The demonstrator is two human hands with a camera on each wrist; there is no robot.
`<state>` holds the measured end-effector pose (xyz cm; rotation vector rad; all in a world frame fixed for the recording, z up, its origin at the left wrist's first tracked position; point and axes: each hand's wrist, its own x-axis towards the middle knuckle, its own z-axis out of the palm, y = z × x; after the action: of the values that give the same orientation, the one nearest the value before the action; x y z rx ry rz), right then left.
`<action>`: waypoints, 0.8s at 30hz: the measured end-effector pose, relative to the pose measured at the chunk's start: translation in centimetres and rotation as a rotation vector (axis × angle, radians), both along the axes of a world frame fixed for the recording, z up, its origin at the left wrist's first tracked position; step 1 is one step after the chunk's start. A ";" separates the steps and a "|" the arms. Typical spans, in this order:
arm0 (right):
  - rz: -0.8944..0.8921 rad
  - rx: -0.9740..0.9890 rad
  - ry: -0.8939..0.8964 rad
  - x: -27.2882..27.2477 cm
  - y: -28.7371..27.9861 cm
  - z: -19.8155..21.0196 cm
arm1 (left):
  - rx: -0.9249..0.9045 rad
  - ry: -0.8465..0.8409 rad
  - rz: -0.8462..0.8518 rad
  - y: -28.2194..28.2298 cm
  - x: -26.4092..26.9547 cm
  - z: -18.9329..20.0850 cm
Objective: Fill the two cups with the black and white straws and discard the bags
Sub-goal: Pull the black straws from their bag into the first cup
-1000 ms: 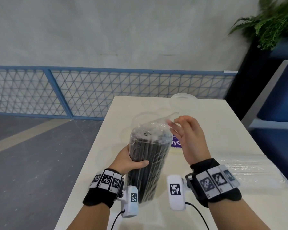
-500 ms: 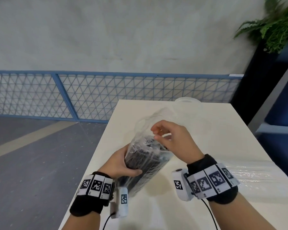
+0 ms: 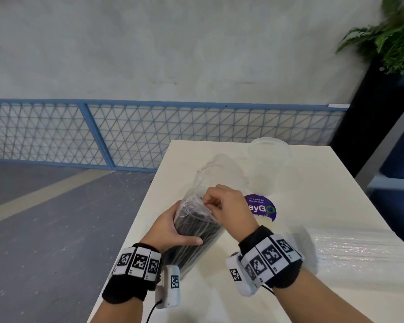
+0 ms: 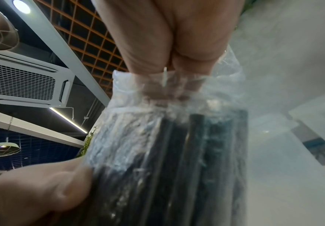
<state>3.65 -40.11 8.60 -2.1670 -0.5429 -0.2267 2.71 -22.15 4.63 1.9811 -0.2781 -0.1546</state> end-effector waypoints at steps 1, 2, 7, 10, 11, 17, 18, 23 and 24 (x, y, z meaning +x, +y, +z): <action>-0.018 0.024 0.004 0.1 0.0 -0.3 | 0.022 -0.004 0.005 0.0 0.1 0.0; -0.037 0.055 0.009 0.3 -0.2 -0.5 | 0.039 -0.008 0.009 0.0 0.2 0.0; -0.143 0.233 0.004 1.5 -1.8 0.6 | 0.100 0.028 0.027 0.0 0.3 0.1; -0.201 0.292 -0.033 2.2 -3.1 2.1 | 0.121 0.041 0.009 -0.1 0.4 -0.1; -0.216 0.306 -0.046 2.4 -3.6 2.6 | 0.123 0.040 0.005 -0.2 0.4 -0.1; -0.296 0.400 -0.122 3.0 -4.9 4.5 | 0.128 0.031 0.007 -0.1 0.3 -0.4; -0.314 0.435 -0.131 2.9 -4.7 4.3 | 0.120 0.034 0.018 0.0 0.3 -0.5; -0.360 0.542 0.052 0.9 -1.9 1.3 | -0.020 0.084 0.069 0.7 0.4 -0.9; -0.377 0.548 0.061 0.5 -1.2 0.8 | -0.051 0.092 0.067 0.7 0.4 -1.0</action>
<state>4.10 -41.29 9.37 -1.7120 -0.0171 -0.4546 3.07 -21.48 3.64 1.9241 -0.1551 -0.1933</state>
